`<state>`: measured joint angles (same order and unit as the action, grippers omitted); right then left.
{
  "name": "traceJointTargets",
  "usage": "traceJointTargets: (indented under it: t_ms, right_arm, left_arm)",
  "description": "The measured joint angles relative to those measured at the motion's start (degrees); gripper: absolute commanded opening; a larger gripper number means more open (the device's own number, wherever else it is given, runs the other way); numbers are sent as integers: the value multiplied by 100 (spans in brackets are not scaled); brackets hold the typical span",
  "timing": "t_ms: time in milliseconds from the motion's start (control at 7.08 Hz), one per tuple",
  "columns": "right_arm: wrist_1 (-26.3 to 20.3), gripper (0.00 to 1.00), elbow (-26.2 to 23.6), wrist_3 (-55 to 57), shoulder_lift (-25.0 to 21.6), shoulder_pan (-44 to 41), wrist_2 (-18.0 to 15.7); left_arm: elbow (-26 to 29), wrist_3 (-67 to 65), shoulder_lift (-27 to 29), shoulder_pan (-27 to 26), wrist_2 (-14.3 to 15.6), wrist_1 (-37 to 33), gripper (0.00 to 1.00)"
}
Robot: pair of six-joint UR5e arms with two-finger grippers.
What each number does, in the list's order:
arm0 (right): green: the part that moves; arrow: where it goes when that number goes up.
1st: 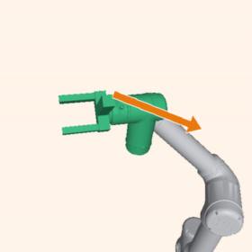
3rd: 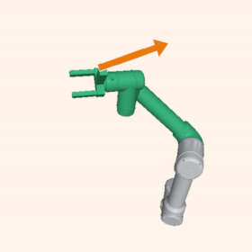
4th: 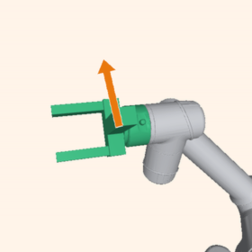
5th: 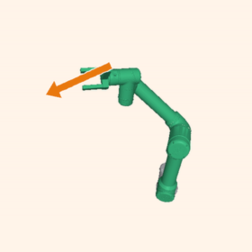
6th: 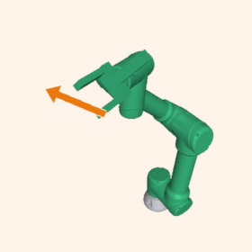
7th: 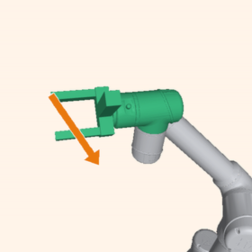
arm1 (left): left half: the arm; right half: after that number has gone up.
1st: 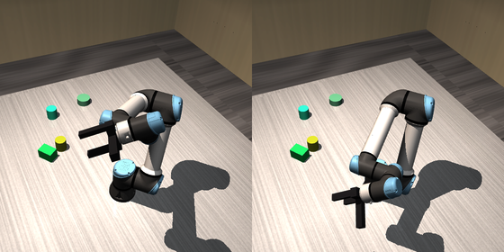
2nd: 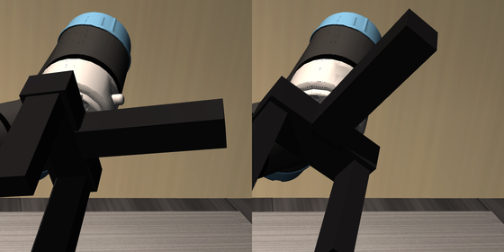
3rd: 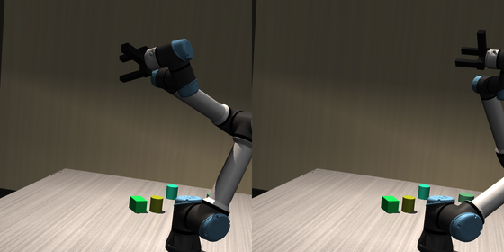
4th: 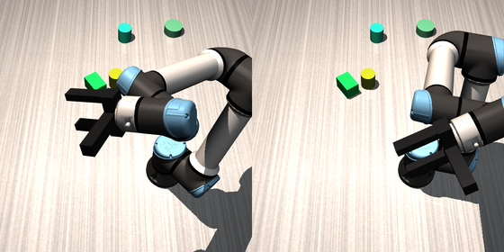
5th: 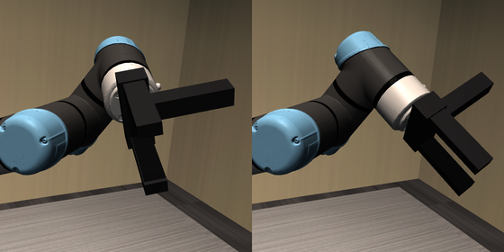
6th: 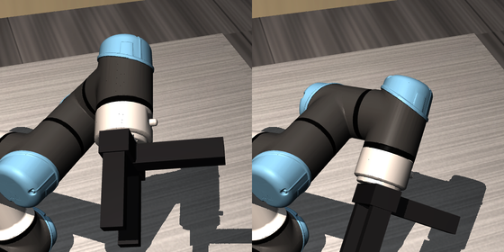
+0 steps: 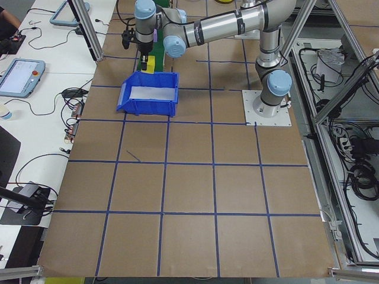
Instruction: Move block left to right into plate
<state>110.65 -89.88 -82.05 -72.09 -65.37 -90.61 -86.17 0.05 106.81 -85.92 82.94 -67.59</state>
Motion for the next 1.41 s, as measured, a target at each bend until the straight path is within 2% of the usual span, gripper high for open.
traceJointTargets:
  t_ms: [282,565,706,847,1130,1271,1412]
  right_arm:
    - [233,100,-9,-1096,220,91,136]
    - [269,100,-14,-1844,420,198,274]
    - [272,100,-21,-2062,476,212,293]
    - [291,100,-13,-2461,559,214,341]
    - [562,95,5,-3374,707,217,702]
    - [639,92,11,-3679,729,217,838]
    - [672,94,30,-3968,759,217,896]
  left_arm:
    - [-57,-684,109,-502,-68,107,11]
    - [-209,-943,489,-709,-350,552,12]
    - [-325,-964,714,-733,-422,916,44]
    - [-368,-957,886,-738,-438,1170,99]
    - [-316,-914,1145,-742,-418,1818,100]
    - [-272,-904,1144,-742,-381,1970,100]
    - [-177,-897,988,-742,-254,1846,100]
